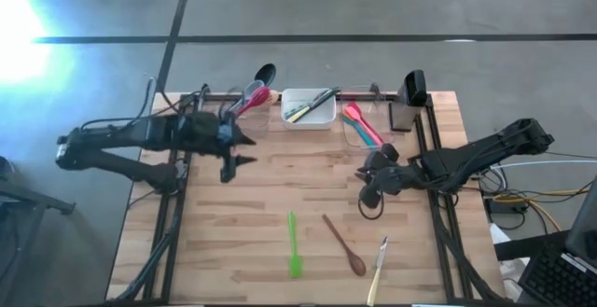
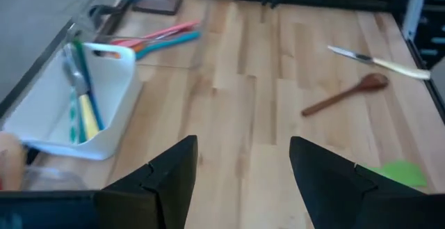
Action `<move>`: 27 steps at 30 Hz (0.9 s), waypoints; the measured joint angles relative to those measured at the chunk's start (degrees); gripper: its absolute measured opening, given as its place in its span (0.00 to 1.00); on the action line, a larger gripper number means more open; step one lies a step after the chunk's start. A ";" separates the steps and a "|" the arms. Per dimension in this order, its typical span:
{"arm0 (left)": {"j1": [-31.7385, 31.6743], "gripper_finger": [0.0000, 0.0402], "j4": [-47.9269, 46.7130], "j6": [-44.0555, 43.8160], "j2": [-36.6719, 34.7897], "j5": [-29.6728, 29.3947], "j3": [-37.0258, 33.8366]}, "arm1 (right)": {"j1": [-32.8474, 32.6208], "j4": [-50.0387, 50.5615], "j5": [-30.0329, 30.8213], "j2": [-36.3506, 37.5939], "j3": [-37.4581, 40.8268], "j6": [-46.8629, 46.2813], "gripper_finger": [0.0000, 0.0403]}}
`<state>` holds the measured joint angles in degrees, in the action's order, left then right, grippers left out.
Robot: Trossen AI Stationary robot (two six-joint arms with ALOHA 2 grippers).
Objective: Pick & Place Kitchen Items
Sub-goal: Put the green spatula into the right transparent bin
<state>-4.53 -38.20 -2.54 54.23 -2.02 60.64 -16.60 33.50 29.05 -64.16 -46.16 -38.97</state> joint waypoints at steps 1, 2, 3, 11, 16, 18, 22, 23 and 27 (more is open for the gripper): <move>2.03 0.57 0.33 -0.50 0.47 -1.38 -0.02 | -0.01 -0.01 -1.01 0.00 -0.85 0.50 0.15; 4.16 0.58 0.67 -0.79 0.97 -2.76 -0.02 | -0.03 -0.07 -1.96 0.00 -1.74 0.97 0.14; 6.14 0.58 0.95 -0.89 1.54 -3.95 -0.04 | -0.05 -0.04 -2.90 0.00 -2.56 1.46 0.14; 18.78 0.58 7.48 -0.97 7.05 -6.91 -2.71 | -3.82 0.15 -4.06 0.00 -8.00 3.62 0.13; 23.01 0.58 12.31 0.64 13.44 -6.76 -2.89 | -5.35 0.17 -3.59 0.00 -9.82 3.66 0.12; 24.31 0.58 13.71 1.50 16.46 -6.43 -2.76 | -5.57 0.19 -3.59 0.00 -9.89 3.66 0.12; 26.86 0.58 14.52 3.11 22.57 -5.51 -2.06 | -5.53 0.83 -3.58 0.00 -9.68 3.55 0.12; 27.52 0.58 14.68 3.39 24.07 -5.47 -1.76 | -5.53 1.00 -3.59 0.00 -9.61 3.55 0.12; 29.95 0.58 16.75 3.63 30.62 -5.15 0.02 | -5.53 1.07 -3.57 0.00 -9.43 3.62 0.12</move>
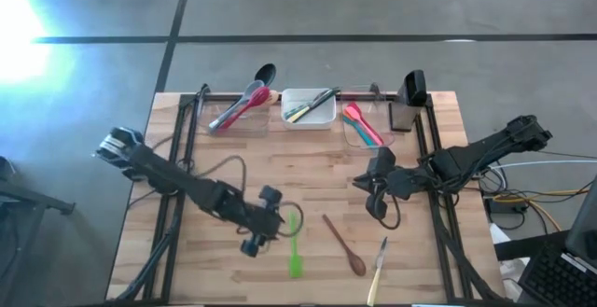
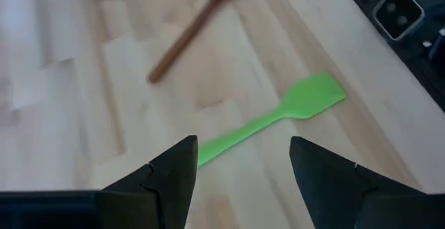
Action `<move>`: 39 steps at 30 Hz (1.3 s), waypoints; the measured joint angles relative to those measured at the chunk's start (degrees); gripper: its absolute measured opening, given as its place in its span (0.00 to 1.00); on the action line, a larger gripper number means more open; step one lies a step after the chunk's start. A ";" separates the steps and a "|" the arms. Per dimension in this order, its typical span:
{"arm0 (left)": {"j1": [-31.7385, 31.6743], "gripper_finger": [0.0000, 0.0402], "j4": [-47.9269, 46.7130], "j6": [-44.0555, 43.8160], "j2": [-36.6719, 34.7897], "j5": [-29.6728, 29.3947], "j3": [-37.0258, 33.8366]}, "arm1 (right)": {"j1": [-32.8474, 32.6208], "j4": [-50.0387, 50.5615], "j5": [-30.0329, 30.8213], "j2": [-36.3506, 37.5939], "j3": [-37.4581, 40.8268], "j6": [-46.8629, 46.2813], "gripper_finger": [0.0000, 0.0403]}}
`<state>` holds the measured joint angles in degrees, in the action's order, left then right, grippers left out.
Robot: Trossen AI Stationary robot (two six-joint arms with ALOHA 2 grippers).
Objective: Pick & Place Kitchen Items
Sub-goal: Put the green spatula into the right transparent bin
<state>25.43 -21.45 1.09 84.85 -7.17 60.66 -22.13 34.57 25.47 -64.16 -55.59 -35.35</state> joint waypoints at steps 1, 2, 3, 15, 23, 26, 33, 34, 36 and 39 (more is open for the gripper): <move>0.50 0.58 0.58 0.10 1.72 0.27 0.62 | 0.00 0.00 0.00 0.00 0.02 0.00 0.12; 1.01 0.58 0.77 0.39 3.47 0.48 1.47 | 0.00 0.00 0.00 0.00 0.03 0.02 0.12; 1.49 0.58 0.85 0.69 5.25 0.71 2.42 | 0.00 0.02 0.00 0.00 0.08 0.09 0.12; 5.15 0.58 -8.37 4.47 22.88 3.53 19.84 | 0.02 0.47 0.01 0.00 0.11 1.09 0.12; 5.03 0.58 -17.33 5.29 31.57 5.06 29.57 | 0.02 1.26 -0.11 0.00 0.11 1.05 0.12; 5.05 0.58 -17.23 5.95 33.56 5.08 31.23 | 0.02 1.24 -0.26 0.00 0.13 1.05 0.12; 4.81 0.58 -17.64 5.98 36.46 5.06 31.56 | 0.02 1.24 -0.50 0.00 0.13 1.05 0.12; 4.81 0.58 -17.64 6.27 36.73 5.06 31.56 | 0.02 1.26 -0.50 0.00 0.13 1.05 0.12; 4.69 0.58 -17.47 6.81 37.33 5.04 31.56 | 0.02 1.23 -0.50 0.00 0.13 1.05 0.12; 4.32 0.58 -17.51 7.02 37.78 5.20 31.54 | 0.02 1.24 -0.49 0.00 0.15 1.03 0.12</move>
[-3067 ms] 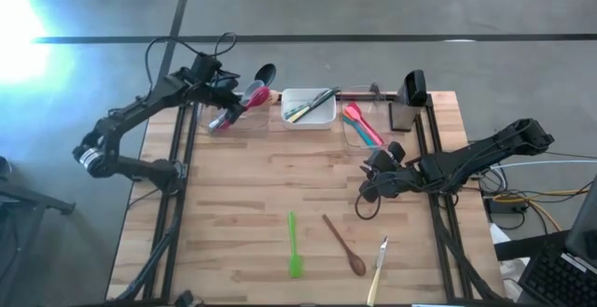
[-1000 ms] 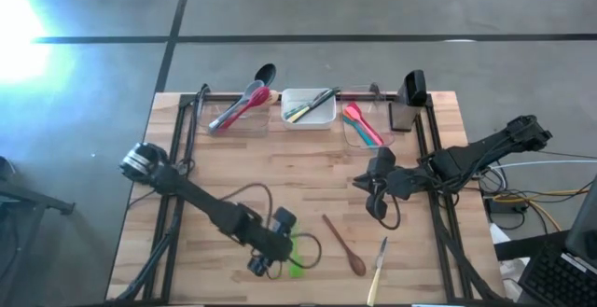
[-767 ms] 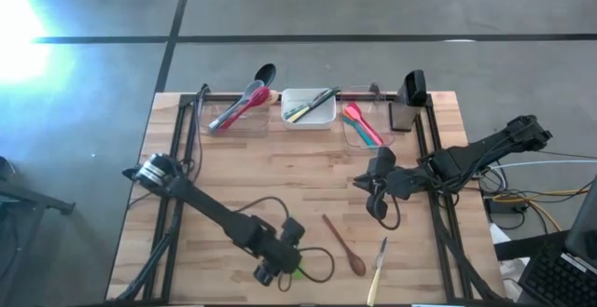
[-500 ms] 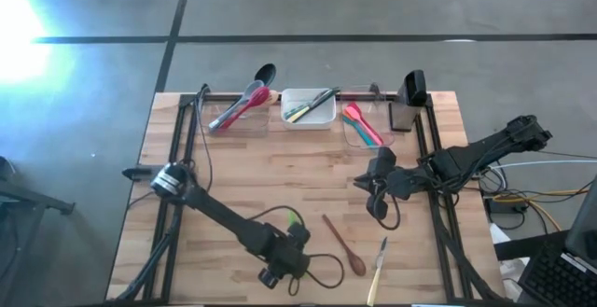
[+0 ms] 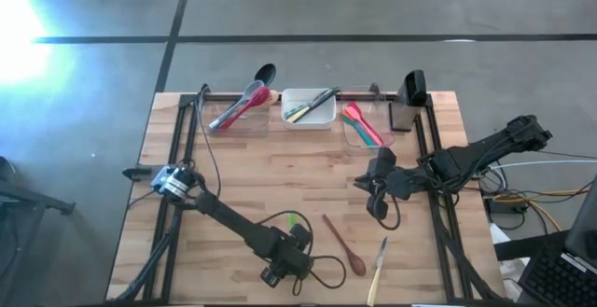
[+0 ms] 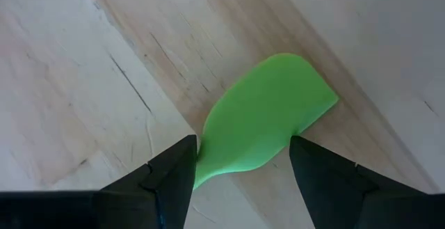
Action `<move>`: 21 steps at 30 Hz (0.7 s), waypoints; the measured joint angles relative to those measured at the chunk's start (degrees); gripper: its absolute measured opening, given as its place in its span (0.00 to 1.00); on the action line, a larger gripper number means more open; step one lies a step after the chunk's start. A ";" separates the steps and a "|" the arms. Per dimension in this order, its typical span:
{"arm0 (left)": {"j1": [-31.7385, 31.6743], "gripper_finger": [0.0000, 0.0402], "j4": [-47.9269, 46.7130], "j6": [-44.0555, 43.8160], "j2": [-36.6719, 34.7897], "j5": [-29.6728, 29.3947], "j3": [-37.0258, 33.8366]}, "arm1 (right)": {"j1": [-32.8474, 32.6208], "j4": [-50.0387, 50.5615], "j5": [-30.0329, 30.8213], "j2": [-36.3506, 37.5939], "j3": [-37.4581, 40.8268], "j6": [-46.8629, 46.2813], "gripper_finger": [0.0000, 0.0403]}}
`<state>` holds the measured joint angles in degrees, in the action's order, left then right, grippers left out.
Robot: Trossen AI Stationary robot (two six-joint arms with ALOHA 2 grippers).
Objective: Pick & Place Kitchen Items
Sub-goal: Put the green spatula into the right transparent bin
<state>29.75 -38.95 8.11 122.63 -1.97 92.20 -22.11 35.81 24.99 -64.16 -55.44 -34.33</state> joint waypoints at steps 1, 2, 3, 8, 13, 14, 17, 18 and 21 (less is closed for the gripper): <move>-0.08 0.58 0.00 0.01 0.14 0.11 0.00 | 0.00 0.01 -0.01 0.00 0.00 0.00 0.12; -0.08 0.58 0.04 0.03 0.25 0.18 0.02 | 0.00 0.00 0.00 0.00 0.00 0.00 0.12; -0.15 0.58 0.16 0.20 0.45 0.43 0.00 | 0.00 -0.02 0.01 0.00 0.00 0.02 0.12; -0.30 0.58 1.06 0.88 1.17 3.05 0.02 | 0.00 -0.02 0.01 0.00 0.00 0.12 0.12; -0.32 0.58 2.43 2.14 1.31 3.80 -0.04 | 0.00 -0.04 0.01 0.00 0.20 0.31 0.12; -0.41 0.58 2.65 2.50 1.31 3.92 -0.04 | 0.00 -0.08 0.03 0.00 0.24 0.31 0.12; -0.55 0.58 3.63 3.82 1.35 4.27 -0.27 | 0.00 -0.04 0.03 0.00 0.39 0.47 0.12; -0.64 0.58 3.91 4.13 1.35 4.32 -0.33 | 0.00 -0.06 0.03 -0.02 0.39 0.48 0.12; -0.81 0.58 4.24 4.83 1.39 4.51 -0.37 | 0.00 -0.06 0.05 -0.02 0.39 0.48 0.12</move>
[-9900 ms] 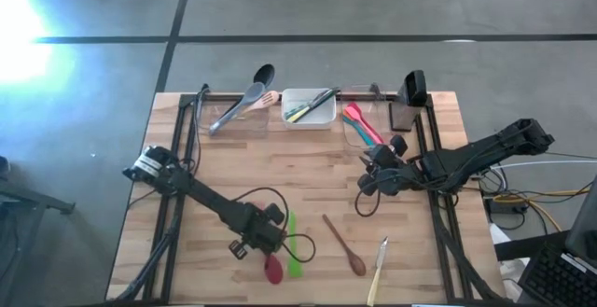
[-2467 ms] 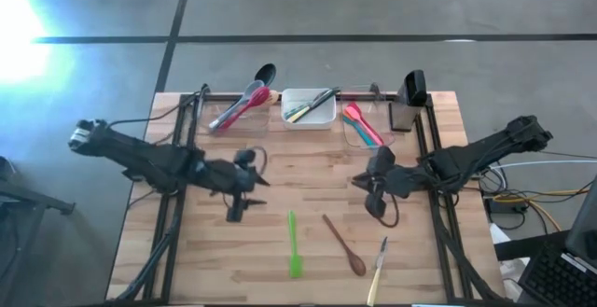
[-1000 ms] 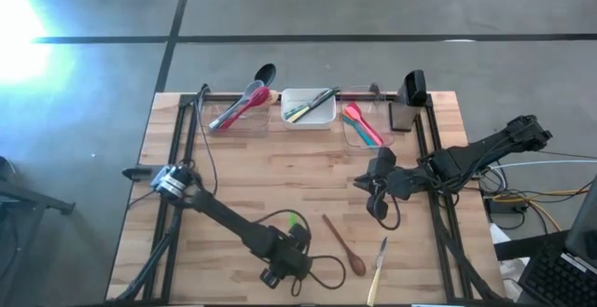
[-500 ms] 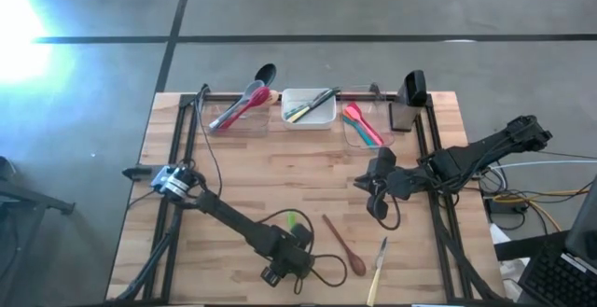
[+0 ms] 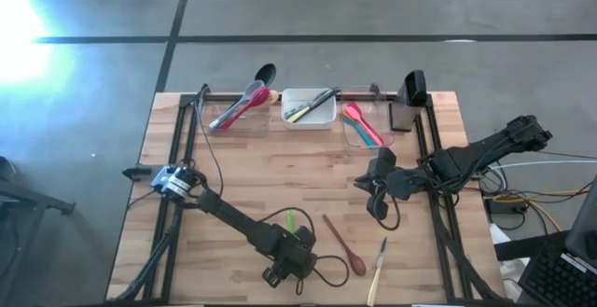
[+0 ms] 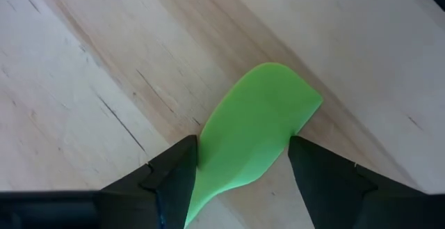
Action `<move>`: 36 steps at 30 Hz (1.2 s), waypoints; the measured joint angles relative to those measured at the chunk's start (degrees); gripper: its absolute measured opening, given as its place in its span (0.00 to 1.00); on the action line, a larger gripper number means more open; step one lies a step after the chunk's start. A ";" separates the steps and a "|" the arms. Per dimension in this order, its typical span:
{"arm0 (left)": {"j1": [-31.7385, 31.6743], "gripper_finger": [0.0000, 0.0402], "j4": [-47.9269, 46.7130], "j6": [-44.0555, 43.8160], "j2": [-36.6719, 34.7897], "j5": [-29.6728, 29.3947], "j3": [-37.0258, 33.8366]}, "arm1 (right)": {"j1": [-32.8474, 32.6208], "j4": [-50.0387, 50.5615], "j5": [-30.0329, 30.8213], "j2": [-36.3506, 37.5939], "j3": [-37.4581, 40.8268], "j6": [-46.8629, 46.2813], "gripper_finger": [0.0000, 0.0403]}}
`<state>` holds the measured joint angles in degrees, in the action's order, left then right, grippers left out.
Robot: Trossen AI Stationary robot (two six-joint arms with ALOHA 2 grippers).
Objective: Pick & Place Kitchen Items
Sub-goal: Put the green spatula into the right transparent bin
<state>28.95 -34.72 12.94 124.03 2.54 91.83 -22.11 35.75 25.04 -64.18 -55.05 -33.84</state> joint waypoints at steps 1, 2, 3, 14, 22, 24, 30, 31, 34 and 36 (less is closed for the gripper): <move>-0.04 0.57 0.04 0.06 0.00 -0.04 0.00 | 0.00 0.02 0.00 0.00 0.00 0.02 0.12; -0.10 0.56 0.04 0.08 0.00 -0.04 0.00 | 0.00 0.00 0.00 0.00 0.00 0.02 0.12; -0.13 0.55 0.04 0.10 0.02 -0.04 0.00 | 0.00 0.02 0.00 0.00 0.00 0.02 0.12; -0.46 0.22 -0.86 0.05 -0.09 -0.91 -0.07 | 0.00 0.02 0.02 0.00 0.00 0.02 0.12; -1.08 0.01 -2.45 -0.80 -0.09 -0.89 0.02 | -0.01 0.02 0.04 0.00 0.00 0.02 0.12; -1.18 0.02 -2.56 -0.30 -0.09 0.41 0.02 | 0.00 0.02 0.07 0.00 0.00 0.02 0.12; -1.11 0.12 -3.70 2.63 -0.58 0.96 0.50 | 0.00 0.04 0.04 0.00 0.00 0.02 0.12; -1.13 0.16 -4.24 1.99 -0.61 0.93 0.95 | 0.00 0.06 0.04 0.00 0.00 0.02 0.12; -1.13 0.27 -6.75 -0.82 -0.66 0.96 2.59 | -0.01 0.11 0.04 0.00 0.01 0.02 0.12; -1.11 0.36 -7.27 -2.84 -0.66 1.14 3.25 | 0.00 0.13 0.04 0.00 0.05 0.02 0.12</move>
<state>27.84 -41.99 10.10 123.37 3.68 95.08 -22.11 35.88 25.08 -64.18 -55.00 -33.82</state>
